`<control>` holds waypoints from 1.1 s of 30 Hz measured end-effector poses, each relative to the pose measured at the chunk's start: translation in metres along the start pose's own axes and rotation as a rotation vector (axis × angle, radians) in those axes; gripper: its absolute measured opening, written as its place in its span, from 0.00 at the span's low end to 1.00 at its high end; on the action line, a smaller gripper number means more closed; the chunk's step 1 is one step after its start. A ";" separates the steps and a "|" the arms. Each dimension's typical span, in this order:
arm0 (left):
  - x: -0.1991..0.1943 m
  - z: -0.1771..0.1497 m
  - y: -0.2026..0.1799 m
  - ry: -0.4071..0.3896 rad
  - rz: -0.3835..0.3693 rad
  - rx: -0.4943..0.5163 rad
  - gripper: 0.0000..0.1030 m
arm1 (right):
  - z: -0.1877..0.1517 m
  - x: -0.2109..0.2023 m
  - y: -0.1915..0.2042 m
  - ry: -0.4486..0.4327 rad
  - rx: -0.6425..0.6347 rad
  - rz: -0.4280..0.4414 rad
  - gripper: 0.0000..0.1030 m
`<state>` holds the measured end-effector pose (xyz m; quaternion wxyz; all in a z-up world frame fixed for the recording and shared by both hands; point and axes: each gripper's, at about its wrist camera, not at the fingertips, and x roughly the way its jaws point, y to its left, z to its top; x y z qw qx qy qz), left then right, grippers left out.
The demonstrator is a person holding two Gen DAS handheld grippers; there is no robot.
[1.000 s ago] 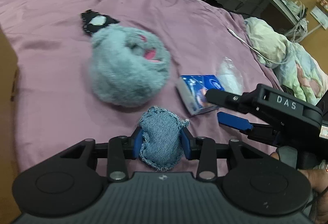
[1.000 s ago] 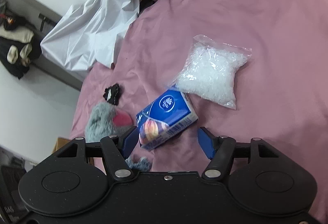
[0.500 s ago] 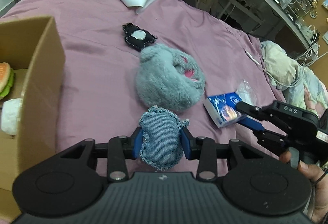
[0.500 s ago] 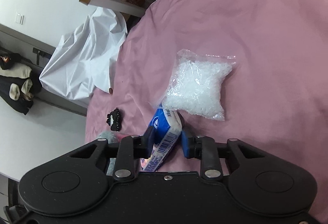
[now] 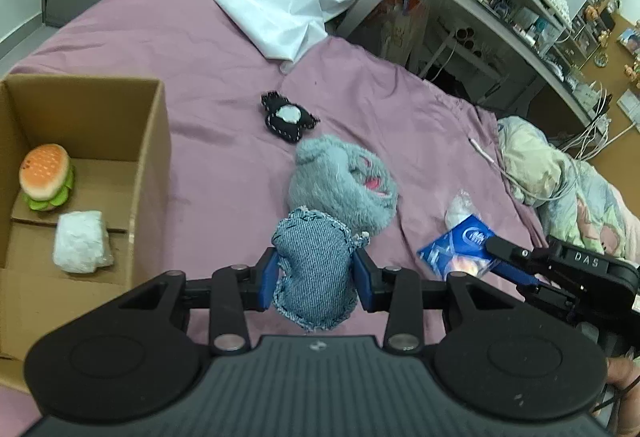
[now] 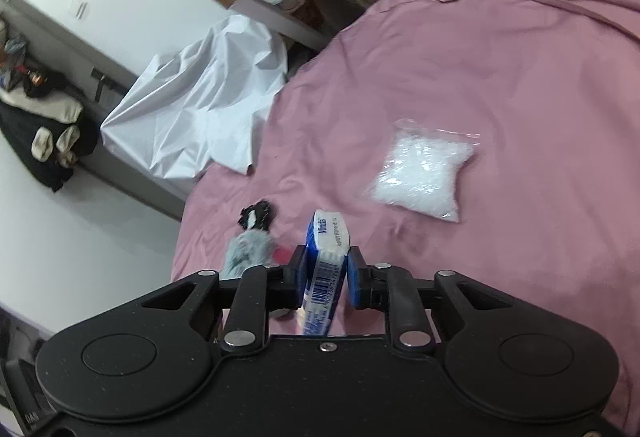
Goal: Organize soft objects
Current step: 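Carry the denim plush in the left gripper to the box while right carries the tissue pack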
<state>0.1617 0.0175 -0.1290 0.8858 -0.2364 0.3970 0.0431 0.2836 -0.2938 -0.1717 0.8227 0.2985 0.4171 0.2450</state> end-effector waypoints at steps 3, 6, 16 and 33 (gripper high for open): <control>-0.010 0.002 0.002 -0.024 -0.006 0.000 0.38 | -0.002 -0.004 0.012 -0.001 -0.028 0.010 0.19; -0.019 0.003 0.004 -0.044 -0.014 0.003 0.37 | -0.004 -0.008 0.024 -0.010 -0.052 0.025 0.18; -0.047 0.003 0.013 -0.102 -0.029 0.001 0.37 | -0.014 -0.016 0.058 -0.038 -0.113 0.035 0.18; -0.092 0.004 0.055 -0.187 -0.010 -0.048 0.37 | -0.049 -0.004 0.122 -0.044 -0.227 0.078 0.18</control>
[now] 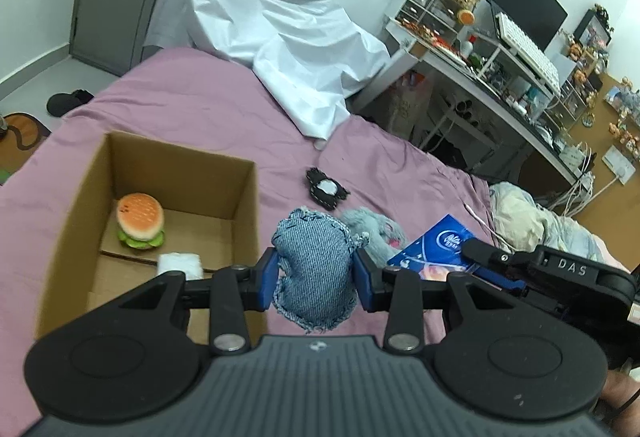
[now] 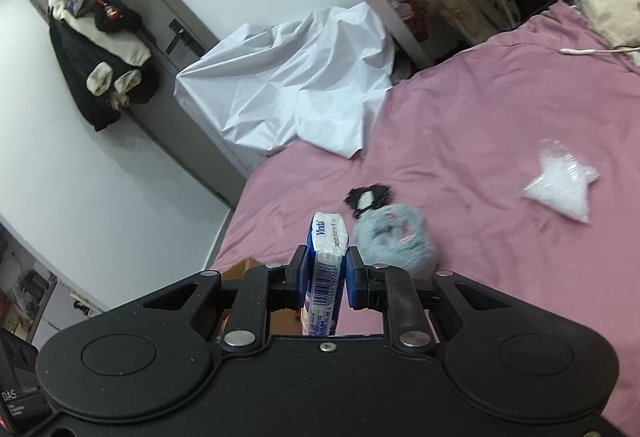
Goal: Organize soft objects
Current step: 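Carry the denim plush in the left gripper to the box while right carries the tissue pack, then open the left gripper over the box while right drops the tissue pack into it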
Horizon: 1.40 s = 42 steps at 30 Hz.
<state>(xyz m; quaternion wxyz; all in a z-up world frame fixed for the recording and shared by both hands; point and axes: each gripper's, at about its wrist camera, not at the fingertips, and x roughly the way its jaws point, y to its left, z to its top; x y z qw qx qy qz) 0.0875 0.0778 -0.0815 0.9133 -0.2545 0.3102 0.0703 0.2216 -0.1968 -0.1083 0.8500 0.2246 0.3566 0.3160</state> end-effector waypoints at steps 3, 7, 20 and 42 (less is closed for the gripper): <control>-0.007 0.003 0.010 -0.023 0.031 -0.002 0.37 | -0.005 0.004 0.012 0.005 -0.007 0.019 0.18; -0.016 0.005 0.023 -0.050 0.082 0.008 0.37 | -0.009 0.008 0.026 0.014 -0.018 0.047 0.18; -0.016 0.021 0.062 -0.033 0.165 0.021 0.38 | -0.016 0.034 0.066 0.039 -0.033 0.121 0.18; 0.000 0.035 0.091 -0.064 0.241 -0.060 0.74 | -0.018 0.094 0.100 0.101 -0.054 0.156 0.19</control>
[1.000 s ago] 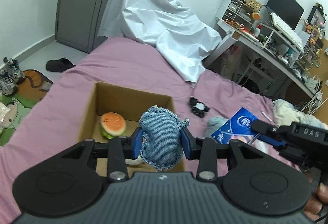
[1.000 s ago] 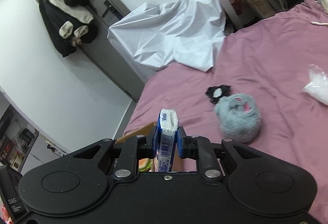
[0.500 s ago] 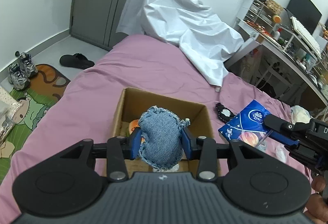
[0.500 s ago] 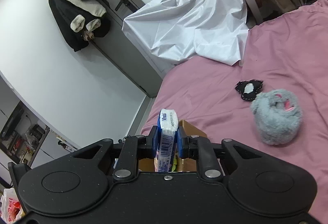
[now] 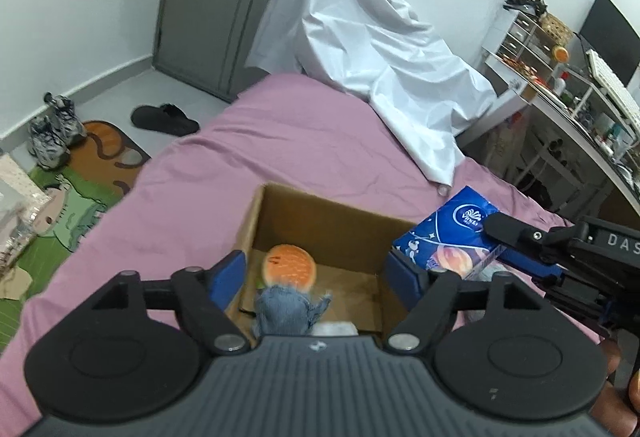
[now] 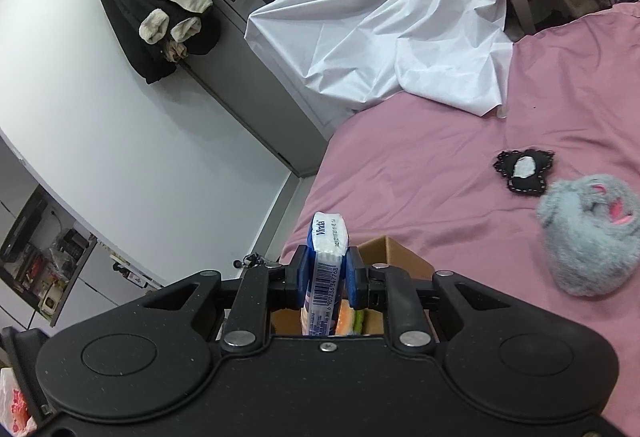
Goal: Organize soft objects
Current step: 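Open the left gripper over the box while right drops the tissue pack into it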
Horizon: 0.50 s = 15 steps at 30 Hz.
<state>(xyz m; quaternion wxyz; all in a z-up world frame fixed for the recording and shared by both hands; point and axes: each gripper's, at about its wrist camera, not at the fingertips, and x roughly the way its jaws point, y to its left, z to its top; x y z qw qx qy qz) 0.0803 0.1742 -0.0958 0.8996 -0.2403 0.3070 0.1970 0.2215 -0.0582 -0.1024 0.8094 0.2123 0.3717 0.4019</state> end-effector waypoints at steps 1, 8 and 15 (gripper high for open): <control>-0.001 0.002 0.000 -0.007 0.011 0.003 0.75 | 0.000 0.002 0.001 0.004 -0.002 0.007 0.21; -0.005 0.003 -0.005 -0.032 0.034 -0.018 0.82 | -0.003 -0.005 -0.002 0.015 0.003 -0.028 0.58; -0.009 0.001 -0.017 -0.065 0.026 -0.017 0.84 | -0.006 -0.036 -0.025 0.002 0.007 -0.128 0.74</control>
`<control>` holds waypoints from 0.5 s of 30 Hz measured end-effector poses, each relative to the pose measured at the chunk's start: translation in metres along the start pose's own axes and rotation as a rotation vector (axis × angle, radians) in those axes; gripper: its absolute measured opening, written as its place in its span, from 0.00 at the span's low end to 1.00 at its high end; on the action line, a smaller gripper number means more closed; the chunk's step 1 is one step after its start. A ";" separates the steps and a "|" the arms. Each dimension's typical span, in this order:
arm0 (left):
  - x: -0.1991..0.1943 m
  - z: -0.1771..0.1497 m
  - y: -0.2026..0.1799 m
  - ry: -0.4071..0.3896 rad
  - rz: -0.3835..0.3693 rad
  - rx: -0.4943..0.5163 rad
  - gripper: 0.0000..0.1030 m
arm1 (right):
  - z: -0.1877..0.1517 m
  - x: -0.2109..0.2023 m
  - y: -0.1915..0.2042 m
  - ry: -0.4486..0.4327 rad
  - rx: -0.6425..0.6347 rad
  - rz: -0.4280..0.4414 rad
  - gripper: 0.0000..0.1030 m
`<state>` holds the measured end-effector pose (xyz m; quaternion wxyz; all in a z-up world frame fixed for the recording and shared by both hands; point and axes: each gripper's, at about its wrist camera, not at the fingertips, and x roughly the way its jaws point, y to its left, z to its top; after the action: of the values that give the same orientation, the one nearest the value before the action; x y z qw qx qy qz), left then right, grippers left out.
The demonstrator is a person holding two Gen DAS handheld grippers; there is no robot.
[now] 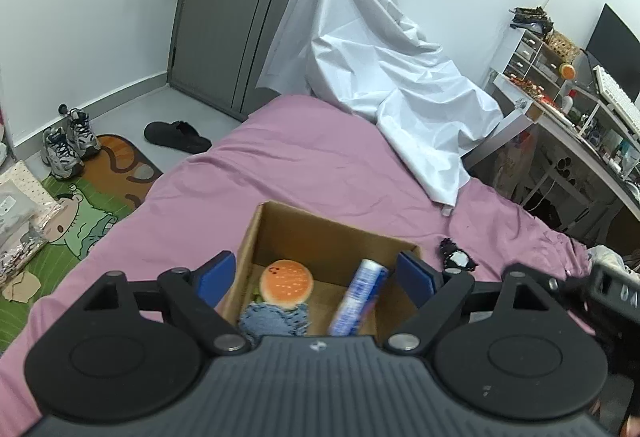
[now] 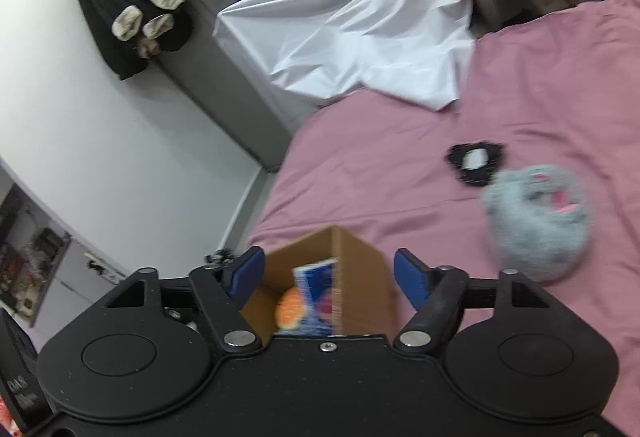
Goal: Organize soft objects
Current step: 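Open the left gripper over the box while right drops the tissue pack into it, then move the right gripper toward the gray fluffy plush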
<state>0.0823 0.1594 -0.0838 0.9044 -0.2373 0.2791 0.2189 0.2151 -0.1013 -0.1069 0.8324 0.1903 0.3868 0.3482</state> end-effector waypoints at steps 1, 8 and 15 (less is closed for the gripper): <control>-0.002 -0.001 -0.004 -0.010 -0.011 0.009 0.84 | 0.000 -0.004 -0.004 0.001 -0.001 -0.010 0.76; -0.017 -0.004 -0.028 -0.044 -0.061 0.056 0.92 | 0.001 -0.036 -0.020 -0.014 -0.038 -0.049 0.92; -0.022 -0.007 -0.050 -0.026 -0.101 0.086 0.92 | 0.005 -0.064 -0.039 -0.045 -0.050 -0.090 0.98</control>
<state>0.0895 0.1099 -0.0601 0.9272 -0.2091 0.2641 0.1638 0.2067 -0.1743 -0.0938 0.8603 0.1595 0.3674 0.3155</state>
